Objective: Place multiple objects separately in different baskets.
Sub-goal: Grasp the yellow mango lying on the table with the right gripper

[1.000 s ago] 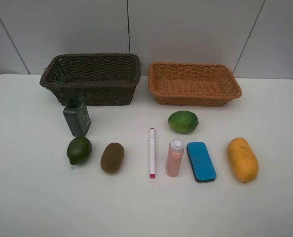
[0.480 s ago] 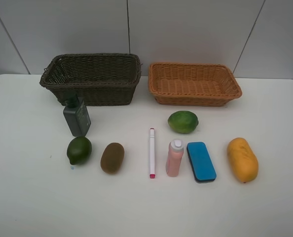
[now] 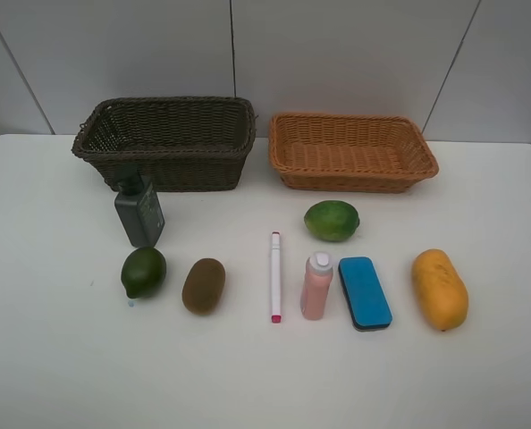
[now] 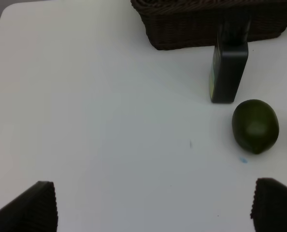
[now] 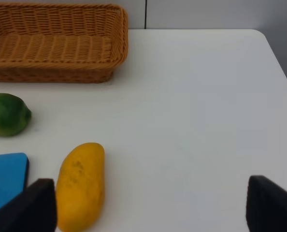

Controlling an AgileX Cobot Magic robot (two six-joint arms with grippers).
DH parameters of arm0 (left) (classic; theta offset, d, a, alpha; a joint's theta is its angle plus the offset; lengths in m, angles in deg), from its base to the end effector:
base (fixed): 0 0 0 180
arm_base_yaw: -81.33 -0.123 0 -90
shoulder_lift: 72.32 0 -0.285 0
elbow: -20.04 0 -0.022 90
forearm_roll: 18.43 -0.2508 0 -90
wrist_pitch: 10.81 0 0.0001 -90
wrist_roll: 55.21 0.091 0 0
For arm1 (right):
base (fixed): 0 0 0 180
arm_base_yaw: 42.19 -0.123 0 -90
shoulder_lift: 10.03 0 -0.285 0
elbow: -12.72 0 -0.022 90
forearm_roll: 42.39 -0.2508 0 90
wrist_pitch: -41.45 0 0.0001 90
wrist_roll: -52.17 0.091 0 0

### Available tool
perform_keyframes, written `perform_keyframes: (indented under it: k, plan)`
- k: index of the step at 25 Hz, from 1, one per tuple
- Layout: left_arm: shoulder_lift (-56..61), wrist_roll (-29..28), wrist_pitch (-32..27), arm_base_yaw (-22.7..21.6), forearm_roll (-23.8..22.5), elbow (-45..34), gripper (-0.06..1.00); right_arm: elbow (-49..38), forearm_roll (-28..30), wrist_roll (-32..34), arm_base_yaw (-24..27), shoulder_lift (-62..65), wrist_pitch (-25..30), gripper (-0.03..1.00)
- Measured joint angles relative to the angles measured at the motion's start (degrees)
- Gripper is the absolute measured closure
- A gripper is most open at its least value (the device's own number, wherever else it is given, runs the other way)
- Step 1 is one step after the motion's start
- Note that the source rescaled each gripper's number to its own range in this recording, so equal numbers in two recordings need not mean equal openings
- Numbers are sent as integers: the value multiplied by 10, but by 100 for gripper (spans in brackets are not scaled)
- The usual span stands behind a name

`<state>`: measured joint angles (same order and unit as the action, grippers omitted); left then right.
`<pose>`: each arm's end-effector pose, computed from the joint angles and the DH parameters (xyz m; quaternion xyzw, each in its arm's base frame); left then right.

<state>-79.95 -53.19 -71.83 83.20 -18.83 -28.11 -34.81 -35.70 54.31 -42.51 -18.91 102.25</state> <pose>-0.0063 0.0008 0.2790 0.0287 0.8512 0.0042 0.5240 -0.0042 -0.0093 0.2828 0.0158 0.8520 -0.0471 0.5212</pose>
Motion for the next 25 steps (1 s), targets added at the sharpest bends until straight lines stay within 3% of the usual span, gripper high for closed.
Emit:
perform_keyframes:
  k: [25]
  plan:
    - [0,0,0,0,0,0,-6,0,0,0,0,0,0,-1]
